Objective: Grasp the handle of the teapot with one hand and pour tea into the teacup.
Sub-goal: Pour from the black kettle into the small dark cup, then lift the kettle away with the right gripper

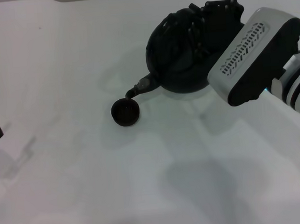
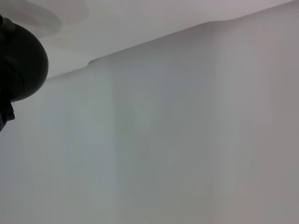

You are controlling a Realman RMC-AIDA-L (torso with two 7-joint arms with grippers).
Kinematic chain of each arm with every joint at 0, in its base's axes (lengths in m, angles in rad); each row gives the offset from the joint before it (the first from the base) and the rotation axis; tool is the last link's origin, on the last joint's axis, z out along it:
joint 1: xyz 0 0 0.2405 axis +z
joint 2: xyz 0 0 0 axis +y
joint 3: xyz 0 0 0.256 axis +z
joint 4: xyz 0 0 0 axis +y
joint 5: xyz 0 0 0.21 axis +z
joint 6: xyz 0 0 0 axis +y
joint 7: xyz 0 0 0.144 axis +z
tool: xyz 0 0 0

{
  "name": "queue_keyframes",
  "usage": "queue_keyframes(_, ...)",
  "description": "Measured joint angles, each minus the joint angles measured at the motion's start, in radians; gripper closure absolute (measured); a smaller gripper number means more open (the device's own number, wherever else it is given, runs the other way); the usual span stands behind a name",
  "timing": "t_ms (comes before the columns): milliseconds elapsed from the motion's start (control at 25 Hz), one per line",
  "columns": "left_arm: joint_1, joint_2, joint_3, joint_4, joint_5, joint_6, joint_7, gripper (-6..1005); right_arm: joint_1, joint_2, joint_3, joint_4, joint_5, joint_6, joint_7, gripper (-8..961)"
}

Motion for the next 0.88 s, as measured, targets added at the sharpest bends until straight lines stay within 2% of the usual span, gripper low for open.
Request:
queue_keyframes(320,-0.003,-0.001,0.0,0.0,-0.002,0.001,0.0,275,0.005,0.0,-0.052,-0.003,-0.001,0.087,-0.03,841)
queue_keyframes(880,-0.005,-0.001,0.0,-0.002,0.0,-0.003,0.0,274,0.009,0.001,-0.103,-0.011,-0.002,0.162,-0.065,842)
